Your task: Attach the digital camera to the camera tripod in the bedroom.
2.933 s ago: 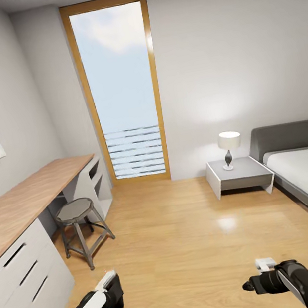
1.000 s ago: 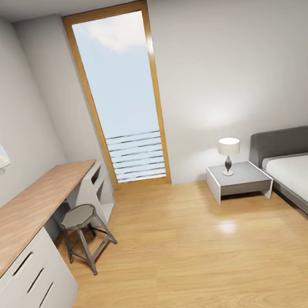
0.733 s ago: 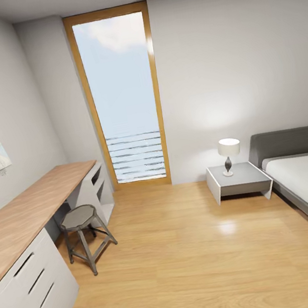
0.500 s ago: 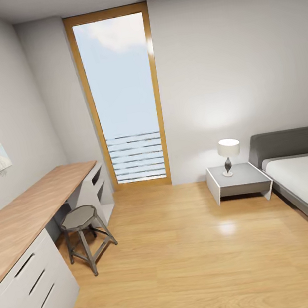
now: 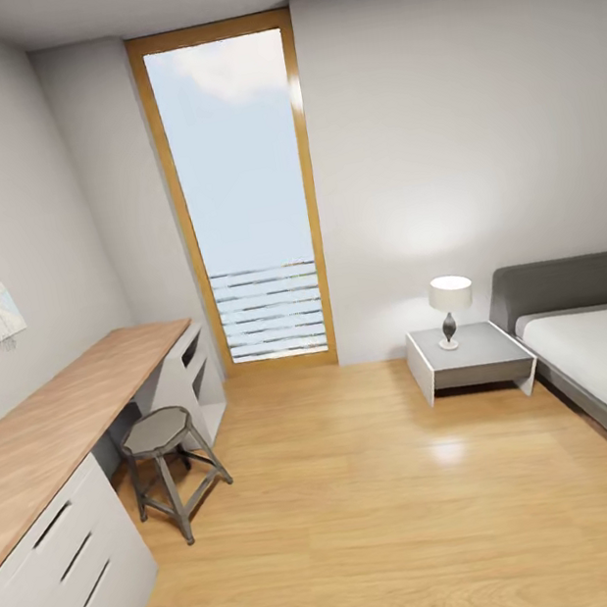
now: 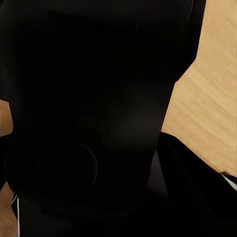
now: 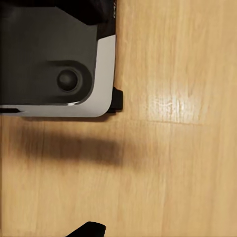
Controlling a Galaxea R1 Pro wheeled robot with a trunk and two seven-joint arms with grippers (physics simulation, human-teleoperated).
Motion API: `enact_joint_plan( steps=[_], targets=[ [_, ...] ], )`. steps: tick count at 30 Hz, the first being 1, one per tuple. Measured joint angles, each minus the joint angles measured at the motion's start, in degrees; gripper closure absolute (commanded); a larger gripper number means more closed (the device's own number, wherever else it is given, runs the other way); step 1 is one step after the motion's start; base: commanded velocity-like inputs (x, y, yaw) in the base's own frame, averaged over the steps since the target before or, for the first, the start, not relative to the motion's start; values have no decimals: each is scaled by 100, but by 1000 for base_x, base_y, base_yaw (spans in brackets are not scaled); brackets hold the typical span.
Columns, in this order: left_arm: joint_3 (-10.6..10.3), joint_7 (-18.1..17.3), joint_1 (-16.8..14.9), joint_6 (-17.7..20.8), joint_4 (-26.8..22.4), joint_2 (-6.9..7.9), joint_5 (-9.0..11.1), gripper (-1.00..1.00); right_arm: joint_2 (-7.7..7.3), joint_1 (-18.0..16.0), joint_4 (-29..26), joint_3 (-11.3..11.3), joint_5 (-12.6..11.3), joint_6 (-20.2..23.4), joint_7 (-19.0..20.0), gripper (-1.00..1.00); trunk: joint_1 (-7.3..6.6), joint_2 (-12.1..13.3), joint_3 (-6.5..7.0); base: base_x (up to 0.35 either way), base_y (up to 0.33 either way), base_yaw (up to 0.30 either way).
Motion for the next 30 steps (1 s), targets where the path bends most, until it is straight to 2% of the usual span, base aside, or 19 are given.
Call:
enact_joint_plan(
  steps=[5, 13, 30],
  targets=[
    [0, -32, 7, -39, 5, -3, -24, 100, 9, 17, 0, 2, 4, -9, -24, -100, -110, 201, 90, 0, 0, 0],
    [-2, -286, 10, -62, 13, 25, 13, 100, 70, 66, 0, -5, 2, -41, -41, -100, -286, 522, 234, 0, 0, 0],
    [1, -339, 10, -58, 15, 33, -11, 100, 79, 105, 0, -6, -2, 4, -76, -100, -660, 1206, 541, 0, 0, 0]
  ],
)
